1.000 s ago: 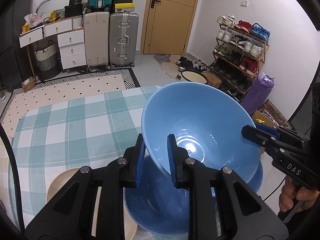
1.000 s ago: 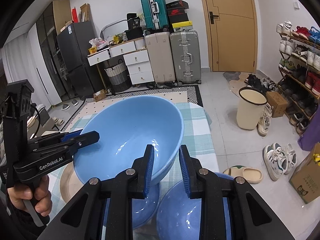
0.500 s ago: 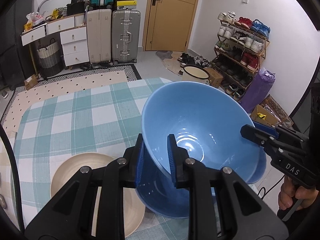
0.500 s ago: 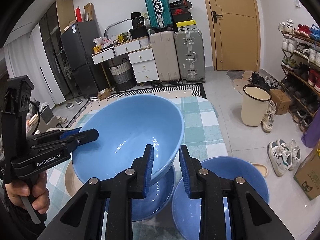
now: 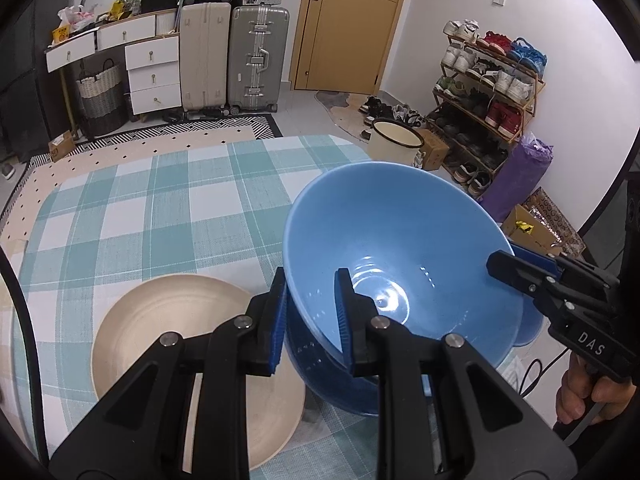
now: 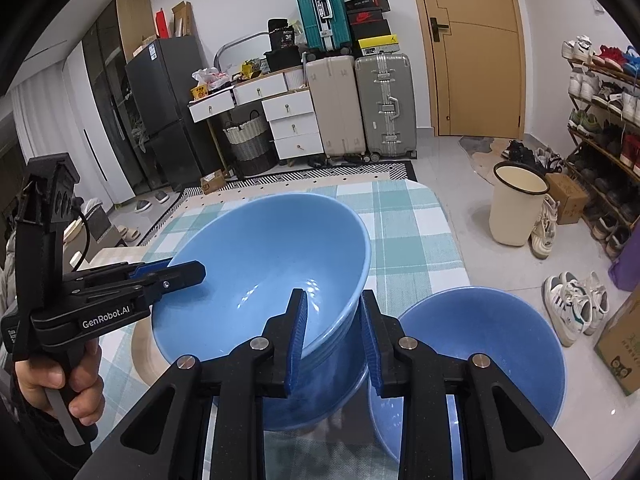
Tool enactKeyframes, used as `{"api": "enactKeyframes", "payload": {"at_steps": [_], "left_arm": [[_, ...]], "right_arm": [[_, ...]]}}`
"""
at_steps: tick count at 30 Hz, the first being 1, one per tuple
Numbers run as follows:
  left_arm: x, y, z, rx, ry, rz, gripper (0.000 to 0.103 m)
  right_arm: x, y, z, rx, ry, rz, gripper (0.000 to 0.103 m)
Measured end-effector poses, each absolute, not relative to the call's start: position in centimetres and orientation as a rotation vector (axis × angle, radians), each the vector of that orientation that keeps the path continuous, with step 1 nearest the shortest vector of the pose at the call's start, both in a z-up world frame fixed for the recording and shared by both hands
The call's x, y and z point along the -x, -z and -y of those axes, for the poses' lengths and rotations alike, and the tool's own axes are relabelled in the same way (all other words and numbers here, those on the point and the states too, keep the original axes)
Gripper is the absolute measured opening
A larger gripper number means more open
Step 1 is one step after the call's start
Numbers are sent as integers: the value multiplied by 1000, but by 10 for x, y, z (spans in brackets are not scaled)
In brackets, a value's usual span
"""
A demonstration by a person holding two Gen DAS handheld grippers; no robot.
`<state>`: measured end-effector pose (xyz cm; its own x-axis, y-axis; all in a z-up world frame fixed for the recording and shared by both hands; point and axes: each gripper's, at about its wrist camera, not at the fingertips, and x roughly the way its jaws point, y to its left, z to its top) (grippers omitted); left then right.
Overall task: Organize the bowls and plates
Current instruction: 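Lift the blue bowl with both tools and carry it over another blue bowl, then lower the held blue bowl into the other blue bowl with both tools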
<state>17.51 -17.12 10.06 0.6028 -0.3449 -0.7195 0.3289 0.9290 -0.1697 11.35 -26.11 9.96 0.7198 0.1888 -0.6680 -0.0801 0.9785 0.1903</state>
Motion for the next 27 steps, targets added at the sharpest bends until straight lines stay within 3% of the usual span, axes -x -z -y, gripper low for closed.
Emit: {"api": "enactKeyframes", "payload": {"at_steps": [27], "left_arm": [[-179,-53,181,-82,347,-851,18]], "right_arm": [[-117,-59,248,-108,-138,-813,27]]}}
